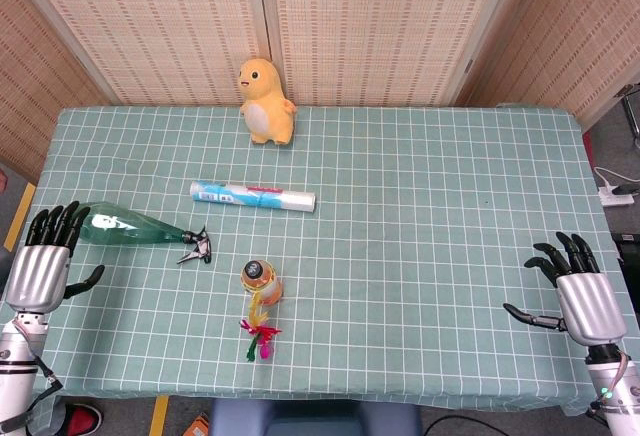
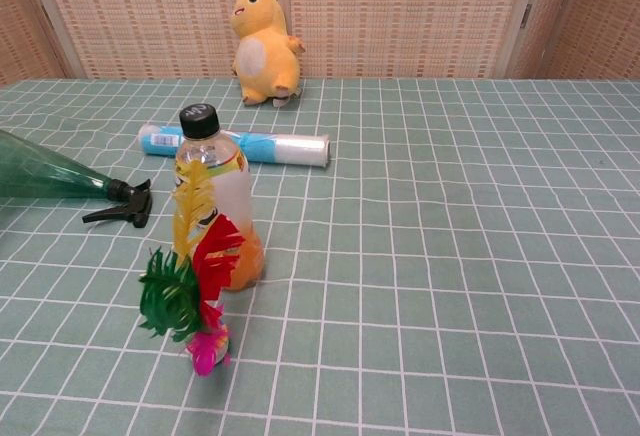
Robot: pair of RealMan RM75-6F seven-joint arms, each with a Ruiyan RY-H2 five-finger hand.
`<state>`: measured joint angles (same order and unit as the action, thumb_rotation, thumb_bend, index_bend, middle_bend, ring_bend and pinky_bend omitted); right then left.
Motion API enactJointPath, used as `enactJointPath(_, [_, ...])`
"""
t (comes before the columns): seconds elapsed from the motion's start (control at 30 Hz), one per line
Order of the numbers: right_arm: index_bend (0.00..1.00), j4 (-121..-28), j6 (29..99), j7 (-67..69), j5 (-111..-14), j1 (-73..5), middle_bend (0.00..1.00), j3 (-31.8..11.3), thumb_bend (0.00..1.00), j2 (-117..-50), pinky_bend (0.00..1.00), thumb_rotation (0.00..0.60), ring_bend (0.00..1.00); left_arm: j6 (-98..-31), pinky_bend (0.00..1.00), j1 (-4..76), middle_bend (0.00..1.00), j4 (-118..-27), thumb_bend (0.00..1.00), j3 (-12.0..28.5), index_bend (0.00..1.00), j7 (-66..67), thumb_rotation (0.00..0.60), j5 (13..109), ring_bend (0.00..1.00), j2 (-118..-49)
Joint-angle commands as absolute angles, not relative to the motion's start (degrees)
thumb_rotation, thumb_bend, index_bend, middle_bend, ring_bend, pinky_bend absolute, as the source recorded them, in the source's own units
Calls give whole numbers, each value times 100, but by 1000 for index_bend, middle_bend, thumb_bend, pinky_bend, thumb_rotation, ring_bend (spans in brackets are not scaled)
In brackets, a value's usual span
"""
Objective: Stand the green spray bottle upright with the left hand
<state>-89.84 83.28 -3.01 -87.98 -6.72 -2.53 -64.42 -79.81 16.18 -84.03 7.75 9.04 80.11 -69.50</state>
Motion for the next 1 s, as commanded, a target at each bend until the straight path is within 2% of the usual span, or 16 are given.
enactJointPath(0.03, [380, -8980, 8326, -295, -8797, -672, 204, -253, 0, -6440, 15, 600, 45, -7984, 0, 1621, 0, -8390, 232, 776, 0, 892, 600, 8020, 0, -6959])
enactJointPath(0.6, [380, -8984, 8338, -298, -8811, -666, 206, -259, 0, -6445, 15, 600, 45, -7923, 0, 1637, 0, -8379, 232, 741, 0, 748, 600, 8078, 0, -6922])
enactJointPath(1.0, [380, -9009, 8285, -262, -8804, -686, 206, -259, 0, -6421, 30, 600, 45, -7405, 0, 2224, 0, -8693, 232, 827, 0, 1646, 600, 8315, 0, -6934])
